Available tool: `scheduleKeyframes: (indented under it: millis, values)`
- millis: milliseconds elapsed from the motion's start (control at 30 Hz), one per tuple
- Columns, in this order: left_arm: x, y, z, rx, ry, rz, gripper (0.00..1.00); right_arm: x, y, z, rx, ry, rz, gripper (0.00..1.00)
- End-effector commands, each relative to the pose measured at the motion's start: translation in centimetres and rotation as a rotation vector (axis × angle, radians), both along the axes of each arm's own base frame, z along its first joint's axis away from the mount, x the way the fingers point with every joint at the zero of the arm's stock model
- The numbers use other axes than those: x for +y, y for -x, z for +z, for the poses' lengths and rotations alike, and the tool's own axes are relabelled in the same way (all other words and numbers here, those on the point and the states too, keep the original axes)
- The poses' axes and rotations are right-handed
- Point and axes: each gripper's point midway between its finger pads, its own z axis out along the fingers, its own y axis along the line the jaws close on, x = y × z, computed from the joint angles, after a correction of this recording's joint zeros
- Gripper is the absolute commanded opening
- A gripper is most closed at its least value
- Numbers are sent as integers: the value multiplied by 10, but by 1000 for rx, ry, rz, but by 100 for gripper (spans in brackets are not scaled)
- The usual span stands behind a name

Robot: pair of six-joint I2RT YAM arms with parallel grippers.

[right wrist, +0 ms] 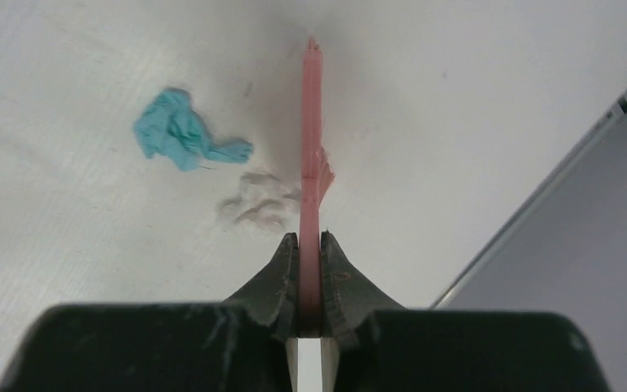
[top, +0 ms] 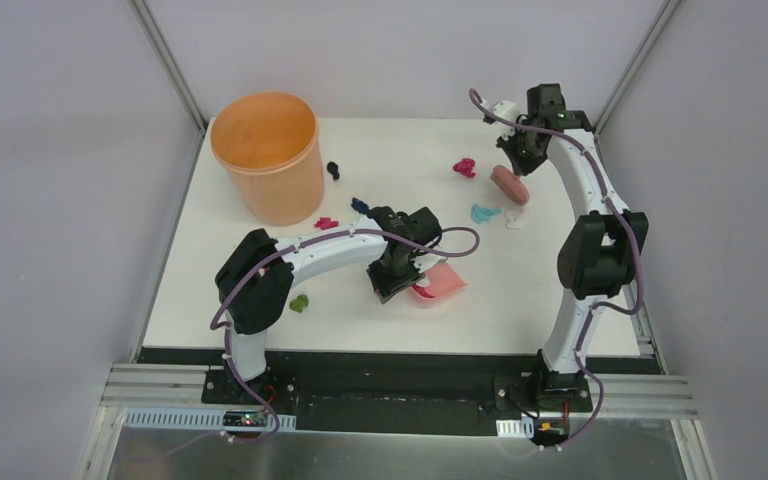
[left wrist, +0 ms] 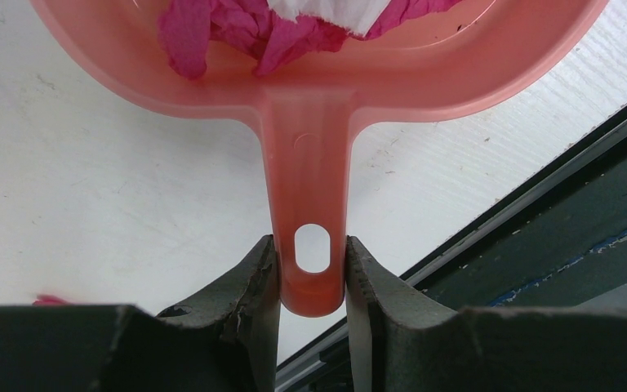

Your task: Sweep away the paper scraps from the table

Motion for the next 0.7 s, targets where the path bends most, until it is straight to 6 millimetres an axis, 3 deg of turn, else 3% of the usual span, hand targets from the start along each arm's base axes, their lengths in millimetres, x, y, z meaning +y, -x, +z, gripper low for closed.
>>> scheduleKeyframes:
  millis: [0,100,200,333,433,533,667]
  values:
    - [-8,-6,8,-7,40,-16,0,58,27,23,22,-97,211,0]
    - [-9,-4,7,1,43,-19,0,81,64,14,113,-66,370,0]
    - [-10,-3,8,8,47,-19,0,89,100,11,191,-37,474,0]
    - [-10,-2,9,14,54,-21,0,87,152,20,256,-32,574,0]
    - [-11,0,9,22,60,-23,0,78,186,39,257,-13,630,0]
    - [-12,1,10,29,65,-27,0,71,190,62,183,-6,589,0]
    - [-8,3,14,25,61,-34,0,61,155,108,-14,-111,326,0]
